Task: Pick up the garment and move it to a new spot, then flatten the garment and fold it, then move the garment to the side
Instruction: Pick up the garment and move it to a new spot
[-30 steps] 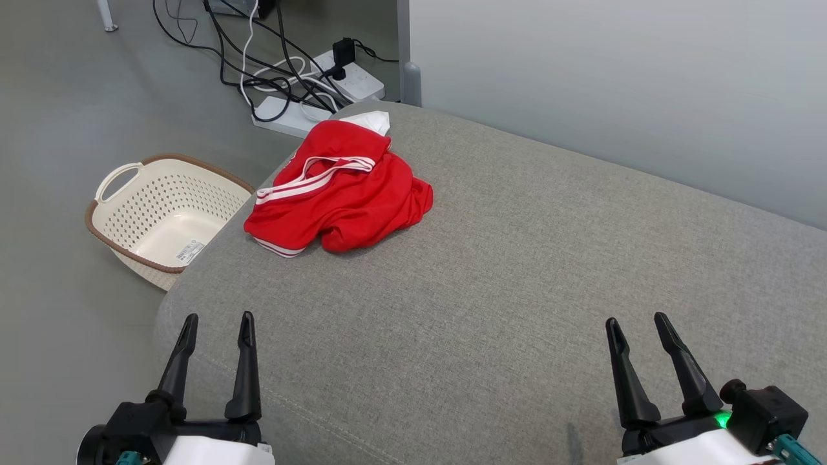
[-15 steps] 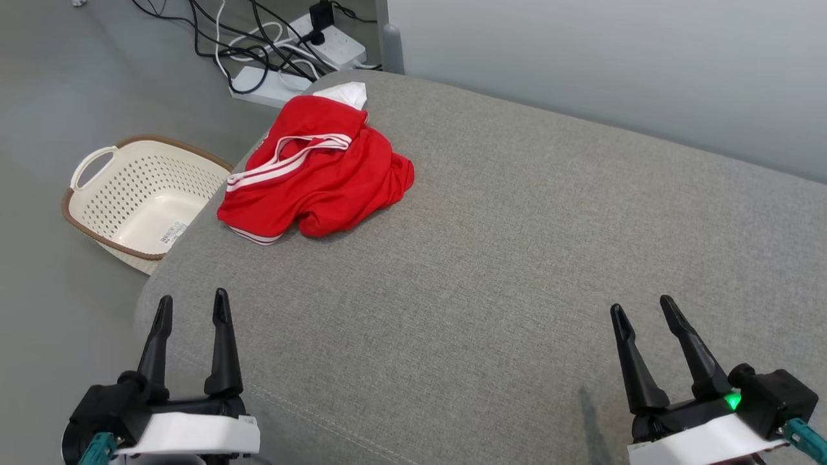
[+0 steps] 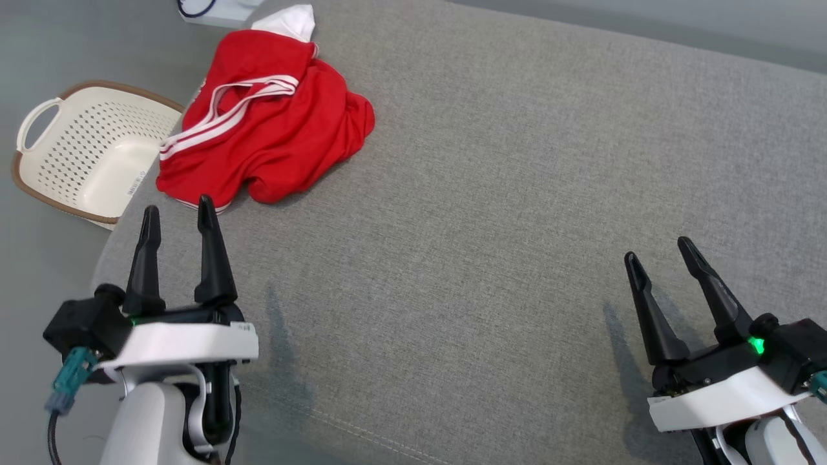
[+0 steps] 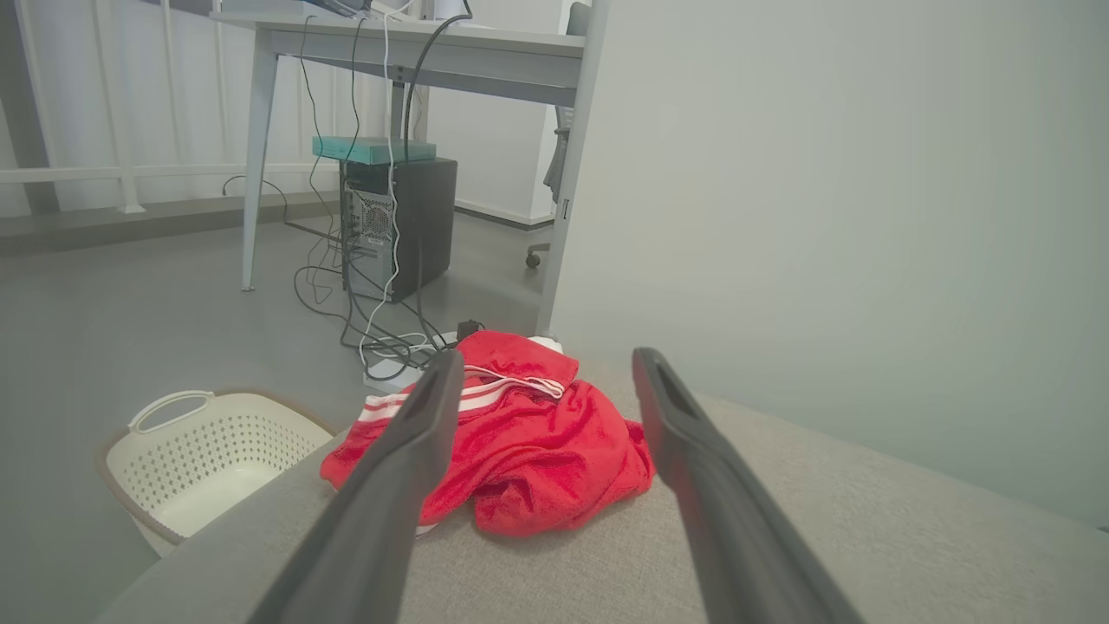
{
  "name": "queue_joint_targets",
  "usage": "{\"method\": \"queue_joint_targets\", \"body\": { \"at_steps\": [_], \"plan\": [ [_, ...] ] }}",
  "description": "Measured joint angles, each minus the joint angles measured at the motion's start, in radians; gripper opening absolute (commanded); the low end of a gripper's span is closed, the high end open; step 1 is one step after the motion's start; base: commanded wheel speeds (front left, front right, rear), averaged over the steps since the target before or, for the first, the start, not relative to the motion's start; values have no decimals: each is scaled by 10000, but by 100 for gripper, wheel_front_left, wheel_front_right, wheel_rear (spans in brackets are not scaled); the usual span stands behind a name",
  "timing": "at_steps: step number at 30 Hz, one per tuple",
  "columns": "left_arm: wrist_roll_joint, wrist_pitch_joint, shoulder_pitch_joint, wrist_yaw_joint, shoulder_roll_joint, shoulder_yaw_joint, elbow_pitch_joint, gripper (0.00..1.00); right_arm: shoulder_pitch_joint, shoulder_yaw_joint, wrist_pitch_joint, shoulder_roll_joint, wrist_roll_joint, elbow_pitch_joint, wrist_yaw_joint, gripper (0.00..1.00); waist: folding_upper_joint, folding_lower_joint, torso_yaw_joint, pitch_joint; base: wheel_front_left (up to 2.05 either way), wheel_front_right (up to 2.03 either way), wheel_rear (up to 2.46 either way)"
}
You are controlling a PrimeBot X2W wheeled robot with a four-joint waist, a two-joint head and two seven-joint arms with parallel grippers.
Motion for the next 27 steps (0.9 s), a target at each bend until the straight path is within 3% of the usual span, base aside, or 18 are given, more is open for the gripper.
{"method": "queue_joint_targets", "body": {
  "at_steps": [7, 13, 18, 27],
  "plan": [
    [-52, -2, -1891, -31, -128, 393, 1561, 100, -551, 184, 0, -382, -2, -71, 0, 100, 0, 0, -381, 832, 0, 0, 0],
    [-115, -4, -3621, -466, -188, 1099, 3407, 100, -1042, 314, 0, -593, -13, -221, 0, 100, -1, 0, -690, 1550, 0, 0, 0],
    [79, -4, -4618, -546, -207, 1674, 4755, 100, -1326, 382, 0, -711, -17, -232, 0, 100, 0, 0, -911, 1972, 0, 0, 0],
    [633, -2, -6108, -732, 79, 2255, 7469, 100, -1754, 577, 0, -802, -17, -274, 0, 100, 0, 0, -1437, 2621, 0, 0, 0]
  ]
}}
